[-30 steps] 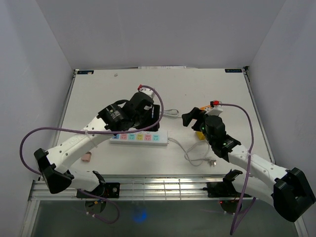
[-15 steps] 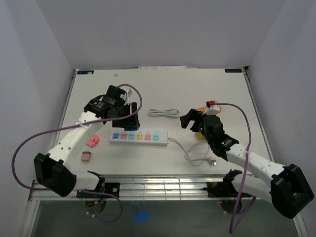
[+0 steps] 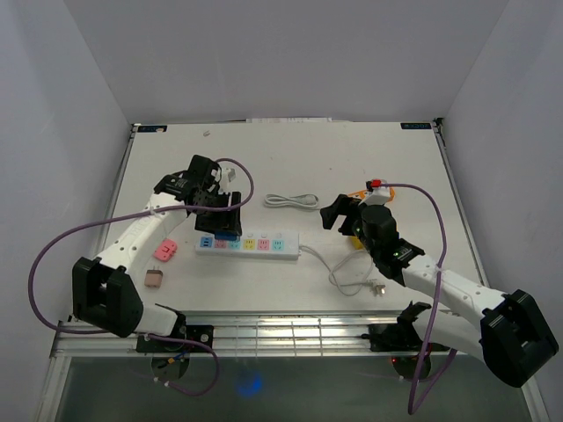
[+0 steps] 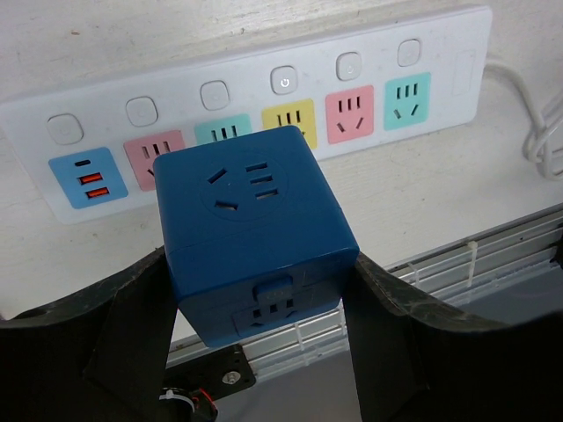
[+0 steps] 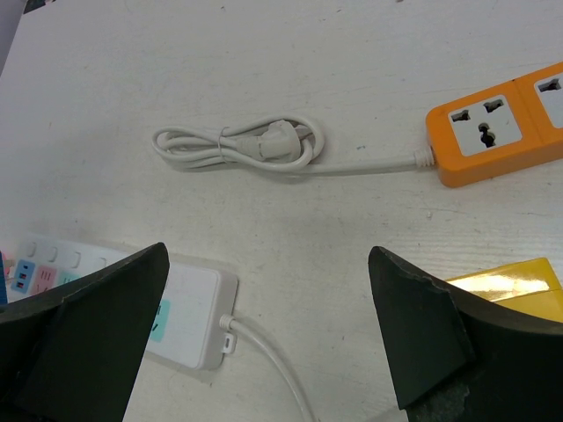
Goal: Insert the plug
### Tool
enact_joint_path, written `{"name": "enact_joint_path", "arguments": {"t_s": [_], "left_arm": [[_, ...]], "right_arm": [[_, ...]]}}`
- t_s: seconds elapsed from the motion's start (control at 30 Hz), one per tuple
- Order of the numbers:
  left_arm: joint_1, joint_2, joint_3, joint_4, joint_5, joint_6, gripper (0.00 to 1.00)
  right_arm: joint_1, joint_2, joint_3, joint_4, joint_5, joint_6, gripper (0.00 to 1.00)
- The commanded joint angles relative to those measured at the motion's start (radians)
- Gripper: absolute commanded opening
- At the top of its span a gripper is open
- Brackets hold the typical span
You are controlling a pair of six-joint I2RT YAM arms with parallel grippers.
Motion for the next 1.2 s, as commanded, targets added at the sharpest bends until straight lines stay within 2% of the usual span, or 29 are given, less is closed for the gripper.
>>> {"name": "enact_joint_path", "arguments": {"t_s": [0.0,0.07,0.3,0.33,0.43,0.5,0.73,0.97,1.17], "left_arm": [[0.005,0.01,0.011,0.011,-0.003,0.046,0.0],[0.017,0.036,0.017,0.003,-0.041,0.043,0.0],[0.071,0.115,0.034,-0.017,-0.031,0.042,0.0],[0.074,0.112,0.025,-0.007,-0.017,0.045,0.0],[0.074,0.09,-0.012,0.023,0.021,0.046,0.0],[0.074,0.072,-0.023,0.026,-0.013,0.04,0.0],[0.074,0.052,-0.023,0.016,-0.015,0.032,0.0],[0.074,-0.02,-0.057,0.008,-0.077,0.008,0.0],[0.074,-0.077,-0.035,0.014,-0.084,0.008,0.0]], "right_arm": [[-0.003,0.005,0.026,0.047,0.006,-0.015,1.0],[-0.001,0.005,0.025,0.047,0.006,-0.015,1.0],[-0.001,0.001,0.023,0.047,-0.003,-0.019,1.0],[-0.001,0.004,0.023,0.053,-0.008,-0.025,0.95],[-0.001,0.037,0.02,0.117,-0.125,-0.096,0.92],[-0.003,0.086,0.037,0.134,-0.221,-0.118,0.92],[-0.003,0.24,0.129,0.087,-0.348,-0.144,0.93],[0.0,0.349,0.161,0.127,-0.521,-0.179,0.96],[0.029,0.435,0.256,0.023,-0.557,-0.282,0.98]]}}
